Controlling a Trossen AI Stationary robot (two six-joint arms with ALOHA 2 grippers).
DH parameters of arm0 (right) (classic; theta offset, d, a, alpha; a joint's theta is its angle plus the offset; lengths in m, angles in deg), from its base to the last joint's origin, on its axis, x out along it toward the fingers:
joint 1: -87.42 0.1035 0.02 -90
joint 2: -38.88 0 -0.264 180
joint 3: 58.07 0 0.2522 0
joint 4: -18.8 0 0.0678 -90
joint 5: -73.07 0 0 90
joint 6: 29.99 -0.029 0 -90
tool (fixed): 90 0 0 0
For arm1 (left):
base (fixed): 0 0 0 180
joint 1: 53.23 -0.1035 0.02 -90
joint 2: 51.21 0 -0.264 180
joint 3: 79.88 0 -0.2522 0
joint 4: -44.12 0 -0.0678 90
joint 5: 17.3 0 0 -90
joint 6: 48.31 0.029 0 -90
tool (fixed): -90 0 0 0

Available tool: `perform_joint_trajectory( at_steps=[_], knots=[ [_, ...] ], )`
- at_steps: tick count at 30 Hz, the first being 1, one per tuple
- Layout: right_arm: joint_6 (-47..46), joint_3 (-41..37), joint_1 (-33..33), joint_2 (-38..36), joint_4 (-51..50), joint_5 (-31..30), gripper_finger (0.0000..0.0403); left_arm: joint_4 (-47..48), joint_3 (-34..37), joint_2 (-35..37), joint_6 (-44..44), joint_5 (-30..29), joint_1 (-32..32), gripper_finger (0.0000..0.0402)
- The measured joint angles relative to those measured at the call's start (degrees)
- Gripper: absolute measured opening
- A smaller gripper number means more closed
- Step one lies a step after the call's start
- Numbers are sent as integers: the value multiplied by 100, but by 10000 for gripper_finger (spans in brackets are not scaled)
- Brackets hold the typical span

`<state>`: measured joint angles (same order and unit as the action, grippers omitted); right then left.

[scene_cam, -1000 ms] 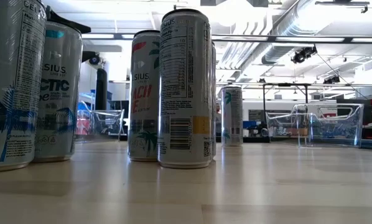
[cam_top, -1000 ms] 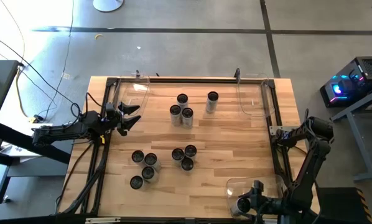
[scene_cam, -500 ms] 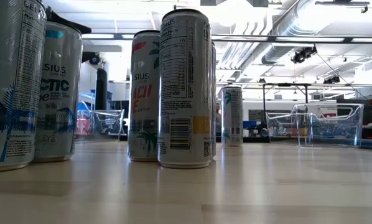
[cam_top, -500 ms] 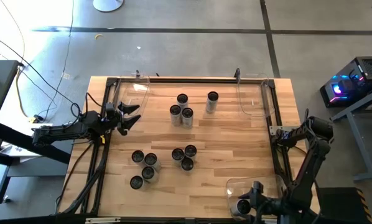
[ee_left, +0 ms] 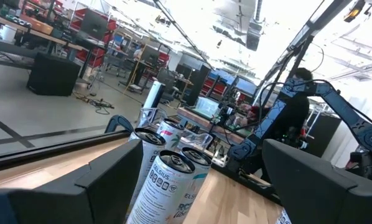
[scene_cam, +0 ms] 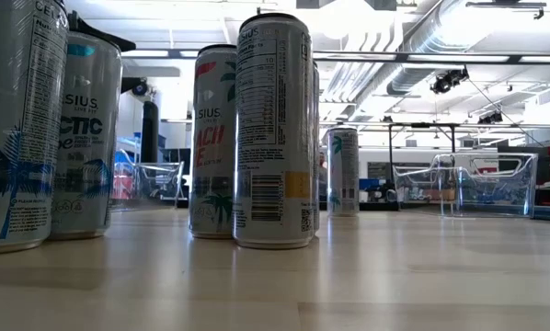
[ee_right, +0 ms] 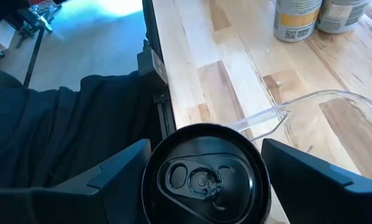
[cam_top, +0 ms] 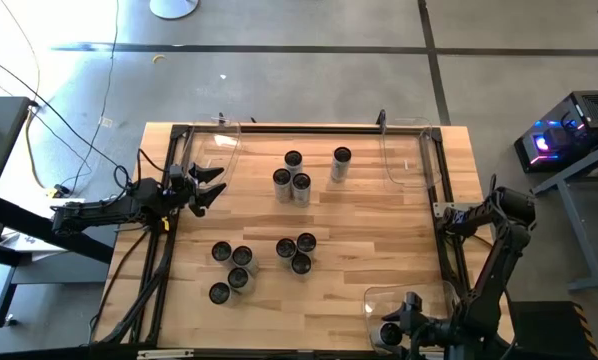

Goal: Sort soda cans
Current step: Put the white/blue soda can into the bottom right transparent bin

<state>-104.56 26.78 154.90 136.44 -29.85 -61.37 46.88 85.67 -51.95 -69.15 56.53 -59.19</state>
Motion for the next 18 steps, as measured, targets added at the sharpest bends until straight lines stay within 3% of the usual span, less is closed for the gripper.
perform_joint_trajectory(
  at_steps=[18],
  knots=[
    [774,0,-266,-4,-46,-41,303,6,0,-1,-8,-111,2,323]
  ],
)
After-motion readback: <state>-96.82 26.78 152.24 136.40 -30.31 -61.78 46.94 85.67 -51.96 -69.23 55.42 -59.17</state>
